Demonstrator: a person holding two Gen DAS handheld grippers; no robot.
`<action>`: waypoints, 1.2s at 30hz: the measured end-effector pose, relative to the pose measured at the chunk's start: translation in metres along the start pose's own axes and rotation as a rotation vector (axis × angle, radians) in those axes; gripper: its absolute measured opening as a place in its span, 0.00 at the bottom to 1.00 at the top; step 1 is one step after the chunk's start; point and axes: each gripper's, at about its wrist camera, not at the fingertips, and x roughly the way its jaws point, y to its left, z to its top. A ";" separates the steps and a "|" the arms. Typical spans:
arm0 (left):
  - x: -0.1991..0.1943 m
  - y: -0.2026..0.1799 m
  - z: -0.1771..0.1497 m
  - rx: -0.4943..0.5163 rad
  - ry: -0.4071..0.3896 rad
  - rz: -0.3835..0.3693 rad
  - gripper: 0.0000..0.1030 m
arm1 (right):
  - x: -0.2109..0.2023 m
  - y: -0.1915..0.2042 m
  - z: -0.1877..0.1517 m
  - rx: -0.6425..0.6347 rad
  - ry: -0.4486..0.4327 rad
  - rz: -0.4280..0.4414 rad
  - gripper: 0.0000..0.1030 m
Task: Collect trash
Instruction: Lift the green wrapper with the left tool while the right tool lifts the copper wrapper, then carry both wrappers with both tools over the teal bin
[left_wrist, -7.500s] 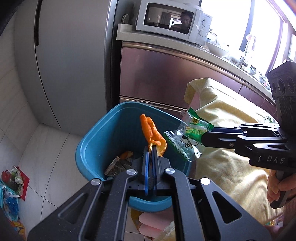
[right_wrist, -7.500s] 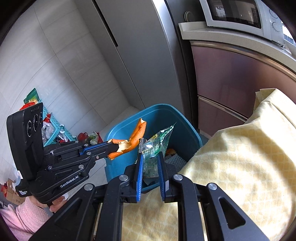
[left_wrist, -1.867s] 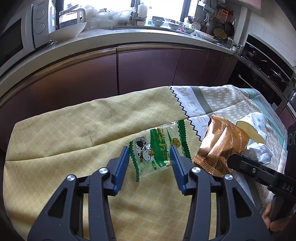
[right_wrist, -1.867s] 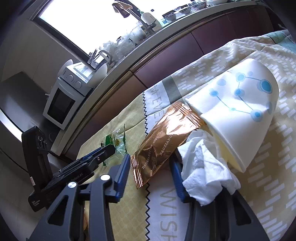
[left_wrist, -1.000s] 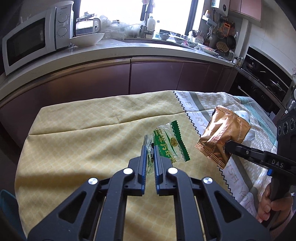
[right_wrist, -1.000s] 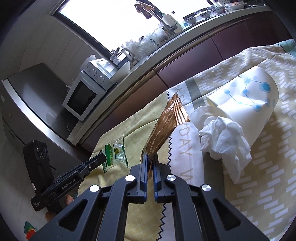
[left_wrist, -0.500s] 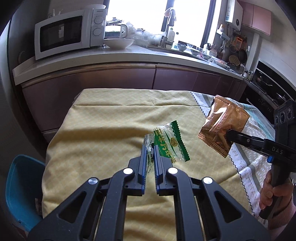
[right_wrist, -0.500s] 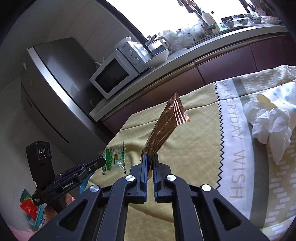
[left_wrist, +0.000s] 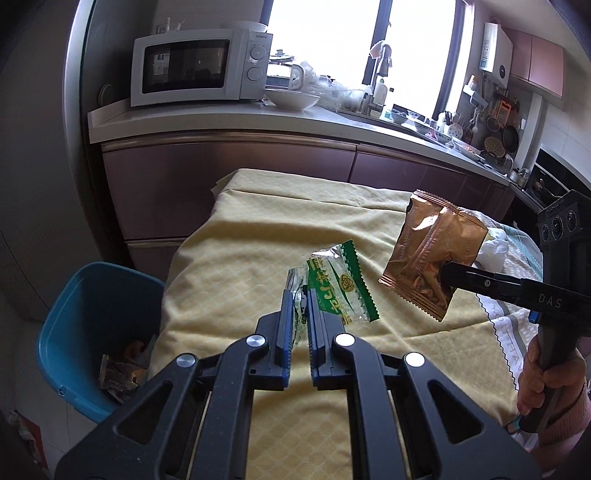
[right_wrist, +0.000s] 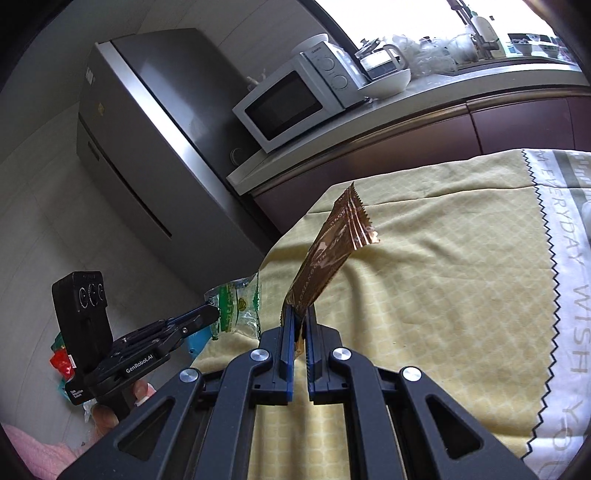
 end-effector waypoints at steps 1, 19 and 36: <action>-0.005 0.006 -0.001 -0.008 -0.005 0.010 0.08 | 0.003 0.004 -0.001 -0.008 0.008 0.008 0.04; -0.060 0.087 -0.023 -0.152 -0.051 0.151 0.08 | 0.062 0.067 -0.001 -0.135 0.137 0.120 0.04; -0.073 0.132 -0.034 -0.226 -0.053 0.269 0.08 | 0.111 0.103 0.002 -0.207 0.235 0.193 0.04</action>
